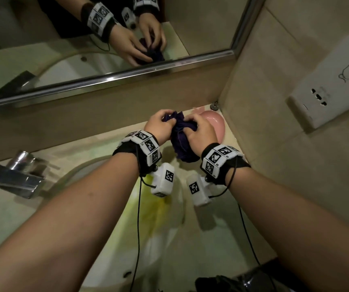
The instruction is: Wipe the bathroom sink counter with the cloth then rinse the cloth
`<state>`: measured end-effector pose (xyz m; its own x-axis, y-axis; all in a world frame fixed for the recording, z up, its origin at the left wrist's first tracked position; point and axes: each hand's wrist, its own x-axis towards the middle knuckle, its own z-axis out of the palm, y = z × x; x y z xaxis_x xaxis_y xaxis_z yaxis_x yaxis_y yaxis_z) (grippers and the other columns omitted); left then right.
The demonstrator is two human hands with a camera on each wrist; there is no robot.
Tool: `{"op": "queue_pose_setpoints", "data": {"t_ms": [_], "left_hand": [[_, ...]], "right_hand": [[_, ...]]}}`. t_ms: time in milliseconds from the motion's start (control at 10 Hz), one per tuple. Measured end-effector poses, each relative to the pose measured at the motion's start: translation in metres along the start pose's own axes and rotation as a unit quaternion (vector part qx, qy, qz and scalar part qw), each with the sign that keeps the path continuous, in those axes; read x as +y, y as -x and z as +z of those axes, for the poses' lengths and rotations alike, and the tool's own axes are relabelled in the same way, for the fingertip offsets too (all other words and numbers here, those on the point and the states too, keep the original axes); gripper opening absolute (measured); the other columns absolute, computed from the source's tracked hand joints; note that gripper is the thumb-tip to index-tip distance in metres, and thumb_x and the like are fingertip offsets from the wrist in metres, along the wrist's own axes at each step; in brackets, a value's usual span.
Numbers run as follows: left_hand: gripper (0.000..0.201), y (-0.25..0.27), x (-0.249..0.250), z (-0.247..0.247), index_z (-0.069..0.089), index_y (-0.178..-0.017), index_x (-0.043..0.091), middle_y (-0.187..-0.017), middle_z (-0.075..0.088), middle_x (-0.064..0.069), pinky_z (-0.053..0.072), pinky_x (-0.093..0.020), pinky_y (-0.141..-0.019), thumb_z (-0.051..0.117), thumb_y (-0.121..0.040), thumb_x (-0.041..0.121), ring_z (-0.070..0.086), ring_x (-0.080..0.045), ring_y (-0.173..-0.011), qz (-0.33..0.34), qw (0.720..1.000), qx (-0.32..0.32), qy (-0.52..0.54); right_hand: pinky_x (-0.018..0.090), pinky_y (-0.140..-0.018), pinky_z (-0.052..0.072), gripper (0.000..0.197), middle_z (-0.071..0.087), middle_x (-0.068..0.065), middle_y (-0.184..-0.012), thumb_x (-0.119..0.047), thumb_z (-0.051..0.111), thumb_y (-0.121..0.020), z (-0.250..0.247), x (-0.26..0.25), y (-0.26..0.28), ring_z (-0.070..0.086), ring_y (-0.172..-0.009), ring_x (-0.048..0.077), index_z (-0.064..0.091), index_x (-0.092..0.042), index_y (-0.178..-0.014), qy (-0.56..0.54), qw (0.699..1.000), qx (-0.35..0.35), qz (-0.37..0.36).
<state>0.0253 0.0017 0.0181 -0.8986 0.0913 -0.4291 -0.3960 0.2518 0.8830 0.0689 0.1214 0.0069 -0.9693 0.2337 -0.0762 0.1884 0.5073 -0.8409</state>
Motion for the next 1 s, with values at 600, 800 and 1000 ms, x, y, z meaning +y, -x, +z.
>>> {"op": "queue_pose_setpoints", "data": {"t_ms": [600,800,1000], "left_hand": [[0.04,-0.069,-0.013,0.064,0.056,-0.13,0.023,-0.115,0.068,-0.008,0.051,-0.033,-0.093,0.056,-0.09,0.018,0.065,-0.027,-0.104,0.022,0.989,-0.012,-0.147],[0.048,-0.075,-0.027,0.062,0.05,-0.135,0.016,-0.135,0.052,-0.011,0.04,-0.025,-0.098,0.055,-0.087,0.017,0.051,-0.028,-0.123,0.026,0.956,-0.07,-0.283],[0.047,-0.072,-0.035,0.054,0.055,-0.132,0.026,-0.13,0.061,-0.003,0.041,-0.024,-0.094,0.056,-0.086,0.016,0.055,-0.025,-0.12,0.074,0.944,-0.051,-0.316]], "right_hand": [[0.03,-0.095,0.048,0.022,0.067,0.006,-0.109,-0.011,0.063,-0.086,-0.034,0.067,-0.091,0.062,-0.101,0.022,0.068,-0.014,-0.108,0.01,0.989,0.003,0.147],[0.031,-0.108,0.037,0.041,0.05,0.01,-0.141,-0.014,0.053,-0.09,-0.037,0.094,-0.097,0.049,-0.126,0.028,0.057,-0.015,-0.13,0.176,0.965,-0.094,0.17],[0.033,-0.109,0.033,0.046,0.038,0.008,-0.144,-0.019,0.052,-0.089,-0.039,0.097,-0.093,0.043,-0.127,0.032,0.051,-0.021,-0.135,0.257,0.955,-0.061,0.133]]}}
